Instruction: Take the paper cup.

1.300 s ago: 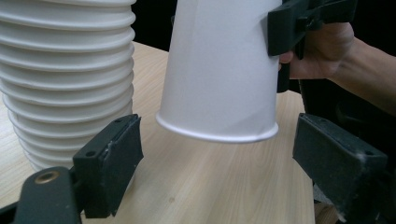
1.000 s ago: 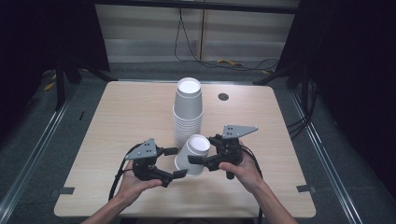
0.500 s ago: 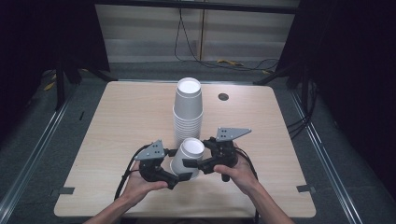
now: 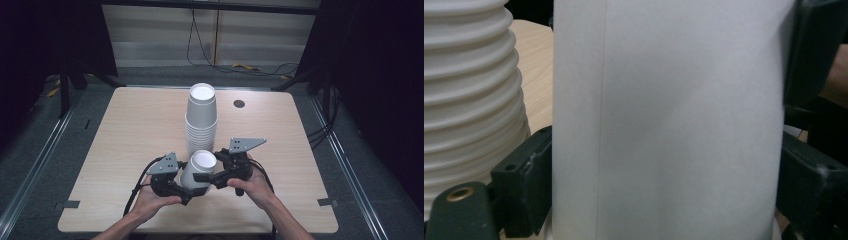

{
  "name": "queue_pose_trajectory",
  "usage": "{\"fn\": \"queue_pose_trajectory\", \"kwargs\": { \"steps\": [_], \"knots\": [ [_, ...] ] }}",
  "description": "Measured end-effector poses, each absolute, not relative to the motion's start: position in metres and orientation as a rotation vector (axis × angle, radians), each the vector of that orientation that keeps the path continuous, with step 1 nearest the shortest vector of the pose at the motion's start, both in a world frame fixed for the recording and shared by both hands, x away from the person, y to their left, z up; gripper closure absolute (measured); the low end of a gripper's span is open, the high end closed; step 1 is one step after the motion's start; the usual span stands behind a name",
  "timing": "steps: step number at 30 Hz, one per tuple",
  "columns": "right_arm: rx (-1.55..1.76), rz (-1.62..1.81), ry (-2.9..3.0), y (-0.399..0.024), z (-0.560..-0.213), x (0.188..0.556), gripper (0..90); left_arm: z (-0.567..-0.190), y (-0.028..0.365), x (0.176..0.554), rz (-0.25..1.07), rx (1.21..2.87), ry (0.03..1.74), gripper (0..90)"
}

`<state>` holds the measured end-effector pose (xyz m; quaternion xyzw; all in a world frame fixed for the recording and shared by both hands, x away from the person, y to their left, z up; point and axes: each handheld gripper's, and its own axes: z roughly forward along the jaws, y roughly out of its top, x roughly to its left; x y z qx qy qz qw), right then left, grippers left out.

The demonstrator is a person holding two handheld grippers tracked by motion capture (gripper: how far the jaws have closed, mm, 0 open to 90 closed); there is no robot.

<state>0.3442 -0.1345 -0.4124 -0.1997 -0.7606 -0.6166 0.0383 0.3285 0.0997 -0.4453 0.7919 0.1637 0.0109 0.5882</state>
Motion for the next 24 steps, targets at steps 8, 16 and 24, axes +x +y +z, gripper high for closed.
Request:
{"fn": "queue_pose_trajectory", "kwargs": {
  "steps": [8,16,24],
  "knots": [
    [-0.670,-1.831,-2.290,-0.1368,-0.4133,0.3465,21.3,-0.4439,0.1033,0.3281,0.031,1.869,0.353,14.0],
    [-0.667,-1.801,-2.318,-0.1348,-0.4128,0.3450,13.5,-0.4426,0.1039,0.3291,0.028,1.872,0.332,15.4],
    [-0.673,-1.781,-2.314,-0.1356,-0.4106,0.3456,13.7,-0.4449,0.1037,0.3296,0.023,1.890,0.320,15.7]
  ]
}}
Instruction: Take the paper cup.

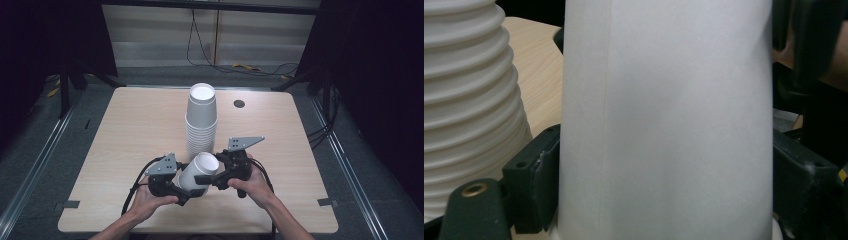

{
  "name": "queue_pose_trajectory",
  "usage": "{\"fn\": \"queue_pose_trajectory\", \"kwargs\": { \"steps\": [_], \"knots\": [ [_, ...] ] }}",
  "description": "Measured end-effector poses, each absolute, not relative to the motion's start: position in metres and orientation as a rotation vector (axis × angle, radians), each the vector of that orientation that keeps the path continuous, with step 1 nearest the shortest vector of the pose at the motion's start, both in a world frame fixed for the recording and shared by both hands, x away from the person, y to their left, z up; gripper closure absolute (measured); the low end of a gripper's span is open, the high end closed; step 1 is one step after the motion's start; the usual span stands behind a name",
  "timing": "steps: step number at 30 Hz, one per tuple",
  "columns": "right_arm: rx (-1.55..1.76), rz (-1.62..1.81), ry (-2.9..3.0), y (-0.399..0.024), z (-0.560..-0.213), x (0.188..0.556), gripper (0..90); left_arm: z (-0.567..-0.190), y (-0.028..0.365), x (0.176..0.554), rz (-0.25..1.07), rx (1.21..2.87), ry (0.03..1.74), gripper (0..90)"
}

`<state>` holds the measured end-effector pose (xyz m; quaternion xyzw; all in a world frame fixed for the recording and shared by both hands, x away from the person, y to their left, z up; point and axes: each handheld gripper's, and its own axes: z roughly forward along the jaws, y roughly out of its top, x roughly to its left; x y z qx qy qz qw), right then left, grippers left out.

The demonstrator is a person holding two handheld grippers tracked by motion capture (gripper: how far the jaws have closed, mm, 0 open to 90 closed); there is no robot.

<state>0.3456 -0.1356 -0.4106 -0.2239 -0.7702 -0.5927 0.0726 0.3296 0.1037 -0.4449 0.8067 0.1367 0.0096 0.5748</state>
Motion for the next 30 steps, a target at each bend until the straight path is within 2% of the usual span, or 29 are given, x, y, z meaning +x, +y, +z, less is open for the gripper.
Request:
{"fn": "queue_pose_trajectory", "kwargs": {
  "steps": [17,30],
  "knots": [
    [-0.680,-1.818,-2.340,-0.145,-0.401,0.351,13.5,-0.451,0.115,0.333,0.024,1.923,0.351,15.7],
    [-0.655,-1.664,-2.527,-0.157,-0.401,0.348,15.2,-0.447,0.118,0.333,0.042,2.016,0.377,15.7]
  ]
}}
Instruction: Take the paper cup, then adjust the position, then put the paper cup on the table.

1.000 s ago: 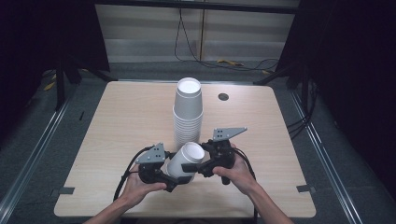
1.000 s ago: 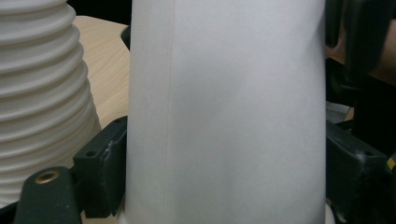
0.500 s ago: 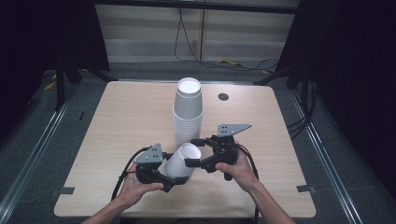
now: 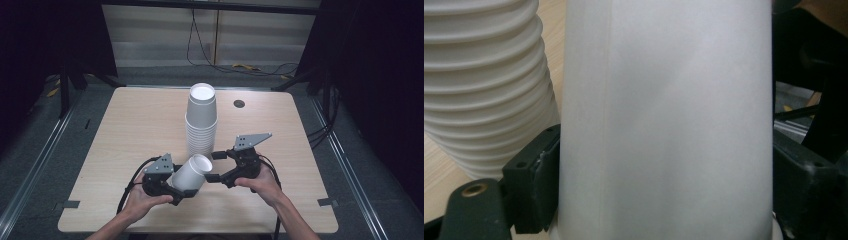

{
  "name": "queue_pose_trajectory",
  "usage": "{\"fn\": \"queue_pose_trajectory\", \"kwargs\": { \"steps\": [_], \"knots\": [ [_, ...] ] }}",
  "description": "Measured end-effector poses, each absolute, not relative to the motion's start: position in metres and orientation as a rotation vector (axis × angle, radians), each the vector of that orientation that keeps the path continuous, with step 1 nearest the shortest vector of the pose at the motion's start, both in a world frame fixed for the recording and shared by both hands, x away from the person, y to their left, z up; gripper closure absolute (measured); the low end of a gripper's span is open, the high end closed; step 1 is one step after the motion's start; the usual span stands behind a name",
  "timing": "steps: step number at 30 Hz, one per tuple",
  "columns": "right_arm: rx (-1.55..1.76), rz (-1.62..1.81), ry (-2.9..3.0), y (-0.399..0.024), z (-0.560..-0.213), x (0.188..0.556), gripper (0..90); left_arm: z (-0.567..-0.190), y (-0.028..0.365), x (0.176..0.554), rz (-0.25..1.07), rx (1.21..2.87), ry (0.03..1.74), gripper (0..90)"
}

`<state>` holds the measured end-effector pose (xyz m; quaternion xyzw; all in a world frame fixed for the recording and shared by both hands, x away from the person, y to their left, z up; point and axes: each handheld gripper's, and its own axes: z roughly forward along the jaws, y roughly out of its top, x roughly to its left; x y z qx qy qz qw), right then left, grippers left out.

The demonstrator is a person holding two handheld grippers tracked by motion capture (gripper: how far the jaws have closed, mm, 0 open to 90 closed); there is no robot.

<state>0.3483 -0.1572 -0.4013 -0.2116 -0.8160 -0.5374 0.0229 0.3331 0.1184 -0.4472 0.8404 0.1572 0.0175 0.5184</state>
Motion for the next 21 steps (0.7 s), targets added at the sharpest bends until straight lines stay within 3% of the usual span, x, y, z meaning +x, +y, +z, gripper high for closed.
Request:
{"fn": "queue_pose_trajectory", "kwargs": {
  "steps": [21],
  "knots": [
    [-0.588,-1.440,-2.677,-0.1606,-0.4051,0.3468,17.7,-0.4426,0.1206,0.3359,0.050,2.117,0.348,16.1]
  ]
}}
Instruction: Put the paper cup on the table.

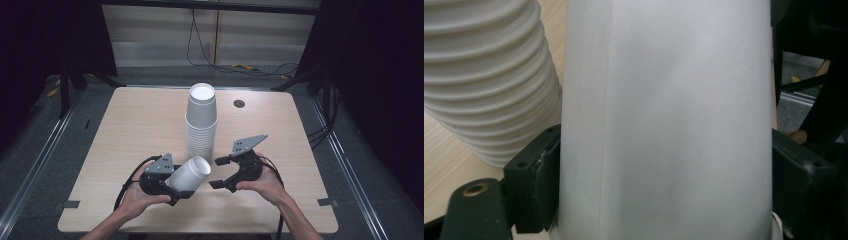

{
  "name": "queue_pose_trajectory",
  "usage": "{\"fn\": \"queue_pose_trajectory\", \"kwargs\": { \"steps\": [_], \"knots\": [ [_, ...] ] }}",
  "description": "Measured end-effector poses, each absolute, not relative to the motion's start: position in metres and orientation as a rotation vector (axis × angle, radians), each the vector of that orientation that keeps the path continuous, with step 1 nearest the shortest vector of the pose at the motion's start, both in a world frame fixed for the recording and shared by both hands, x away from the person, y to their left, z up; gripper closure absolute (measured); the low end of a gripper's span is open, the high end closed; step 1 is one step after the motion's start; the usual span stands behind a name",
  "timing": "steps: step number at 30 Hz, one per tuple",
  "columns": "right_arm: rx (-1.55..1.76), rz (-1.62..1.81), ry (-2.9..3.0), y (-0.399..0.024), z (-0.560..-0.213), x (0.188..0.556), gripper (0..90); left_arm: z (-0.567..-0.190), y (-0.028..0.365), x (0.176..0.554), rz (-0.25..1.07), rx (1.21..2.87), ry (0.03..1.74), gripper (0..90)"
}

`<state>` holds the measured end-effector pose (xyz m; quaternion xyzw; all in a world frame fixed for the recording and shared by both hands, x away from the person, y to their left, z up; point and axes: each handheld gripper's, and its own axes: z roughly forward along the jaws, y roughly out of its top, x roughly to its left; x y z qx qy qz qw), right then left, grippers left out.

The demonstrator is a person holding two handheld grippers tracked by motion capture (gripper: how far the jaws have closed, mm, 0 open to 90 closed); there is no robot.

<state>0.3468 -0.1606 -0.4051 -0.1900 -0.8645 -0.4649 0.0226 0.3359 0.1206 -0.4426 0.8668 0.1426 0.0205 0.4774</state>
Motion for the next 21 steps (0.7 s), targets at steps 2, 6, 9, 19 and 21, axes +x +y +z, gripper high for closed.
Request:
{"fn": "queue_pose_trajectory", "kwargs": {
  "steps": [2,6,9,19,21],
  "knots": [
    [-0.565,-1.401,-2.677,-0.159,-0.407,0.348,19.1,-0.443,0.121,0.337,0.050,2.141,0.337,16.2],
    [-0.540,-1.353,-2.699,-0.155,-0.409,0.348,18.3,-0.443,0.120,0.336,0.059,2.157,0.334,16.3],
    [-0.517,-1.300,-2.739,-0.151,-0.411,0.346,18.4,-0.444,0.120,0.336,0.051,2.174,0.331,16.5],
    [-0.473,-1.202,-2.801,-0.148,-0.414,0.342,19.3,-0.442,0.107,0.333,0.091,2.287,0.277,16.5],
    [-0.465,-1.174,-2.829,-0.147,-0.414,0.341,18.9,-0.440,0.104,0.334,0.093,2.303,0.261,16.5]
  ]
}}
